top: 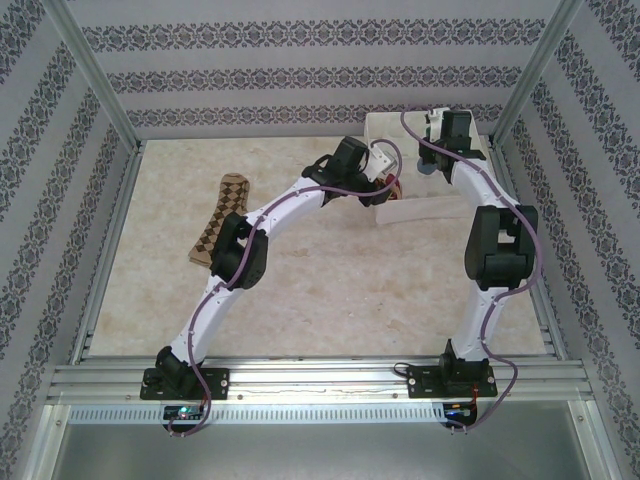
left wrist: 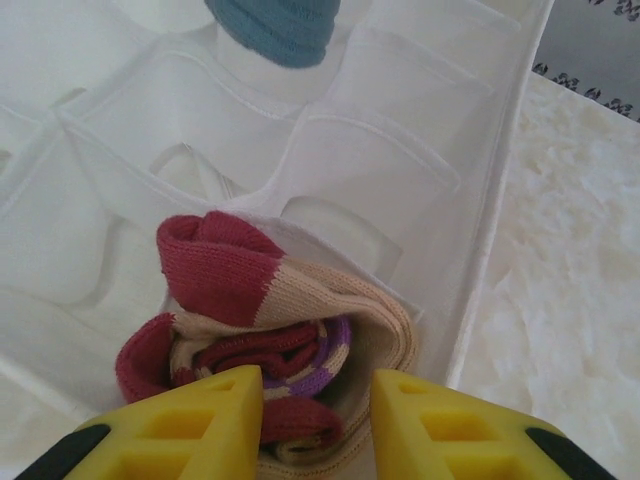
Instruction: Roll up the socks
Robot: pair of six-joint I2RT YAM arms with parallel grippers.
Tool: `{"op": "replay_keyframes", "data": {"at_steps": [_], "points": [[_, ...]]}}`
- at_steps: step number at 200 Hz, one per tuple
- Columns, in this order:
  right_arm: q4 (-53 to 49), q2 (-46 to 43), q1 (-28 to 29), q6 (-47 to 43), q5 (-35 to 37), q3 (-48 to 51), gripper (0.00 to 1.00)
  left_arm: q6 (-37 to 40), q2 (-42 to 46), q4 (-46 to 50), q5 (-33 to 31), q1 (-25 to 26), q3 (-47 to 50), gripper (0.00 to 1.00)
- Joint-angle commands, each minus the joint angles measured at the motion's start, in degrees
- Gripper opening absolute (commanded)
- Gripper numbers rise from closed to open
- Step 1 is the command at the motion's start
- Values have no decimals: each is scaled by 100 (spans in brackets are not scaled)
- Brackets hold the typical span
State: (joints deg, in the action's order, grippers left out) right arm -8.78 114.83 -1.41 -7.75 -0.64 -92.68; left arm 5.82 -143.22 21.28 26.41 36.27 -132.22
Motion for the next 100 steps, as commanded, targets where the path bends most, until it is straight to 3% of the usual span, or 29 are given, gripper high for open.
{"op": "replay_keyframes", "data": {"at_steps": [1,100], "points": [[25,213,-26,-197,-6,-189,8,30,-108,346,-202,-41,-182,34],[-8,317,-153,-504,292,39,8,-104,-207,679,-272,-76,-121,34]]}}
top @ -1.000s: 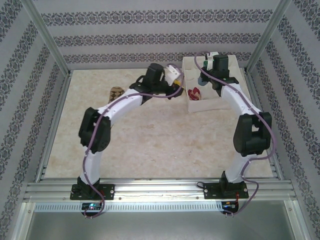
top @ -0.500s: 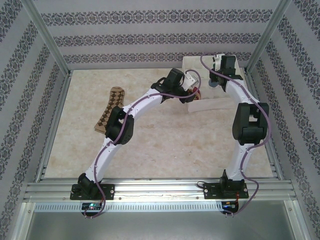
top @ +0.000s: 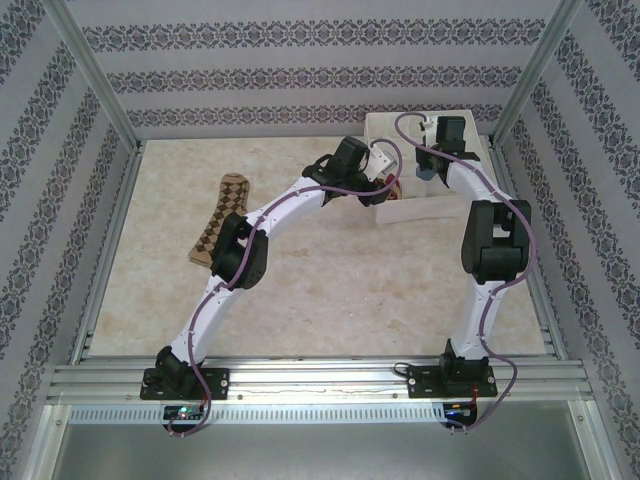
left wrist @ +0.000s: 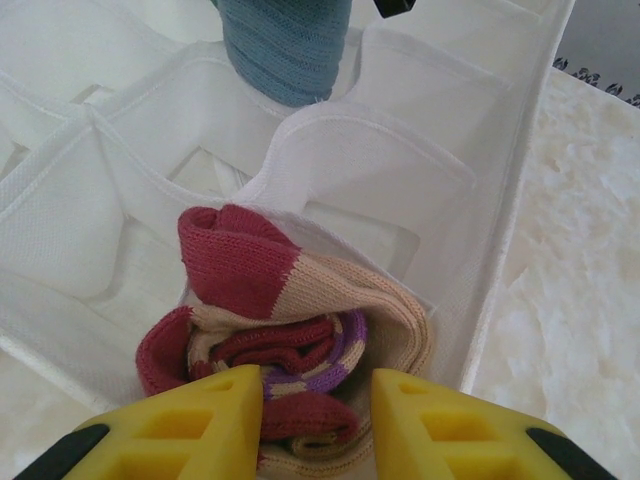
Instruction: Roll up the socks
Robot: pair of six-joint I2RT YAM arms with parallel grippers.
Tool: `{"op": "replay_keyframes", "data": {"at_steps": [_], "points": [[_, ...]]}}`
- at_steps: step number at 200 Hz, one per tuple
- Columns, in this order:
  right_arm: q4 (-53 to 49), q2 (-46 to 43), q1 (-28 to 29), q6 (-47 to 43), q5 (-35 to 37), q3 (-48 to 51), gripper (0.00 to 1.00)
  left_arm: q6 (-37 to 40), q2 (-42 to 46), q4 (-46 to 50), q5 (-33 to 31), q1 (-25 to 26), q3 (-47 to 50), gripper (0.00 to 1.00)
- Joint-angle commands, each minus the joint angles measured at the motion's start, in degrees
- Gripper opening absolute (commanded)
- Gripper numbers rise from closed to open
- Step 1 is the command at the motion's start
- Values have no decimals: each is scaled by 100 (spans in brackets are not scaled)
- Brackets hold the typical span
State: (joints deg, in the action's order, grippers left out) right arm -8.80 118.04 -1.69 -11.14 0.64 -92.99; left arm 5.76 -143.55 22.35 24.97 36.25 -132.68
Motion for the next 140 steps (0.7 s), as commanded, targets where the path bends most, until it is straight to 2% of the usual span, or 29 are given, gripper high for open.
{"op": "replay_keyframes", "data": {"at_steps": [1,42,114,140], "points": [[-7,-7,-127,-167,168,70,8,-95,-174,579,-130,-79,-74,34],[-142,-29,-169,-615,192,71,9,-163,-134,673,-118,-122,58,33],[-366,-130,121,-1176,-447,326,12,-217,-138,626,-80,-145,59,33],[-378,-158,169,-1296,-343,352,11,-207,-139,663,-63,-162,67,33]]}}
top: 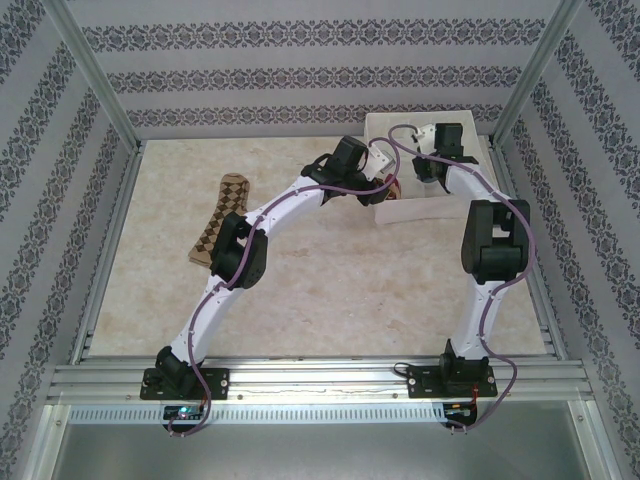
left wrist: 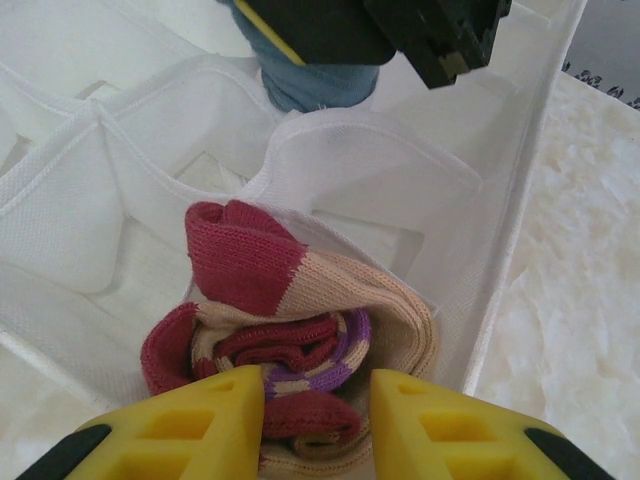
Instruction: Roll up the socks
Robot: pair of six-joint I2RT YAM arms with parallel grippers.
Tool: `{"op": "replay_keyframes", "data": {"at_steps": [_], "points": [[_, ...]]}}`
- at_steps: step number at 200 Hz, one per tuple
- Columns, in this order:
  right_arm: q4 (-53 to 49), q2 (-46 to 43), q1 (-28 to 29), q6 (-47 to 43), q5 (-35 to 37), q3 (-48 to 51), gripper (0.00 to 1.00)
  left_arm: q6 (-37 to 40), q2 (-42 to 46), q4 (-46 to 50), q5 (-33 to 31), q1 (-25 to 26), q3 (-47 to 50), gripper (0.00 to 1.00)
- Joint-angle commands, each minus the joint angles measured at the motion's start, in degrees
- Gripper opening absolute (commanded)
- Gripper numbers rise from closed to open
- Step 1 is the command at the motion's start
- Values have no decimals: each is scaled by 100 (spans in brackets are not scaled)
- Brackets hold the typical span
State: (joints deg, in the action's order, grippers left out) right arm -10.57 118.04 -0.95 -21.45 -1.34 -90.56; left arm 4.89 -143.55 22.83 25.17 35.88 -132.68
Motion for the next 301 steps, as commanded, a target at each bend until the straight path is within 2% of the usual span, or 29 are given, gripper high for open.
{"op": "replay_keyframes", "data": {"at_steps": [1,39,63,87,105,136,164,212,232,262,290,301], "points": [[-205,-158,95,-277,-137,105,11,-120,-139,616,-78,-125,67,33],[-333,-146,66,-553,162,26,11,-152,-139,646,-53,-160,120,33],[-583,75,-92,-363,740,-303,10,-155,-139,677,-41,-178,124,33],[-630,99,-149,-211,604,-367,10,-159,-143,671,-30,-186,137,33],[-637,186,-88,-140,783,-462,10,-170,-156,664,-6,-195,140,33],[-568,194,82,77,174,-398,12,-198,-165,632,11,-195,139,32],[-619,395,309,76,-23,-504,16,-207,-165,617,14,-195,136,32],[-831,523,325,213,-351,-717,18,-178,-164,663,10,-219,133,32],[-877,514,281,329,-283,-728,22,-190,-156,650,23,-230,122,32],[-744,439,134,543,391,-570,30,-164,-148,682,34,-234,122,32],[-613,256,-30,807,6,-435,32,-172,-164,678,58,-248,129,32],[-617,220,-90,992,-205,-453,29,-195,-156,669,66,-248,129,32]]}}
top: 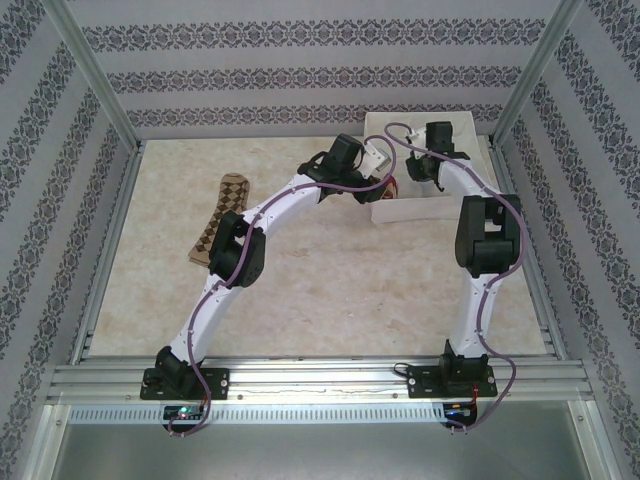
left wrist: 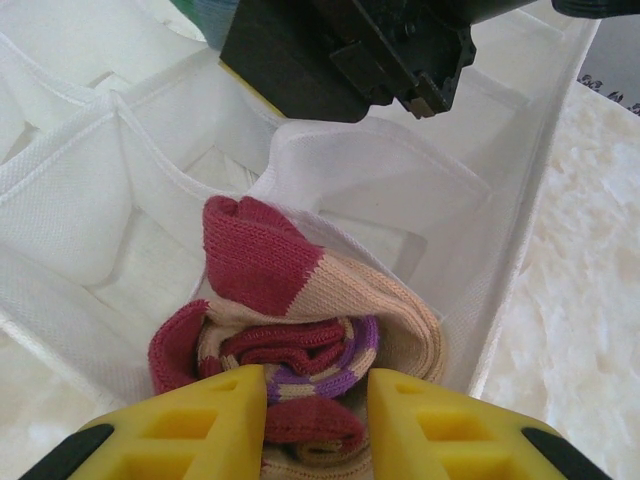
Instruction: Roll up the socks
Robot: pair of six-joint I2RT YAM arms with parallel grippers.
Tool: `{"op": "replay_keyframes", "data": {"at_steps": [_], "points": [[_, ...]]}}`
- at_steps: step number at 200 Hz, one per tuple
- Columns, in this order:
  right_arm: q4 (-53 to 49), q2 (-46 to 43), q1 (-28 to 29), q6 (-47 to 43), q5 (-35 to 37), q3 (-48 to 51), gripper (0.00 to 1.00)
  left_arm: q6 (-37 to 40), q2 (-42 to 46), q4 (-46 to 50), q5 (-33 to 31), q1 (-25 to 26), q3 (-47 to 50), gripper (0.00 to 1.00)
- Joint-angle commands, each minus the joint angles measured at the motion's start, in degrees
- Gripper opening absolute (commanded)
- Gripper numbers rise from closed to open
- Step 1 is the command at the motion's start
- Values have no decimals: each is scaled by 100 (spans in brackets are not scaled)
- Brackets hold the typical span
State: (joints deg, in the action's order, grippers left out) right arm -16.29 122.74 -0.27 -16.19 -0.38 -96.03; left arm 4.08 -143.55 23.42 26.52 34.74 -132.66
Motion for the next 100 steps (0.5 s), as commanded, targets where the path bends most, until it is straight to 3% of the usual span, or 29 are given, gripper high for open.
{"op": "replay_keyframes", "data": {"at_steps": [1,33,100], "points": [[-47,-259,-162,488,-329,93,28,-112,-156,606,-69,-134,126,32],[162,-471,-237,948,-1215,271,18,-113,-156,627,-84,-138,131,32],[231,-925,27,329,-1350,593,14,-169,-200,625,-96,-169,150,32]]}}
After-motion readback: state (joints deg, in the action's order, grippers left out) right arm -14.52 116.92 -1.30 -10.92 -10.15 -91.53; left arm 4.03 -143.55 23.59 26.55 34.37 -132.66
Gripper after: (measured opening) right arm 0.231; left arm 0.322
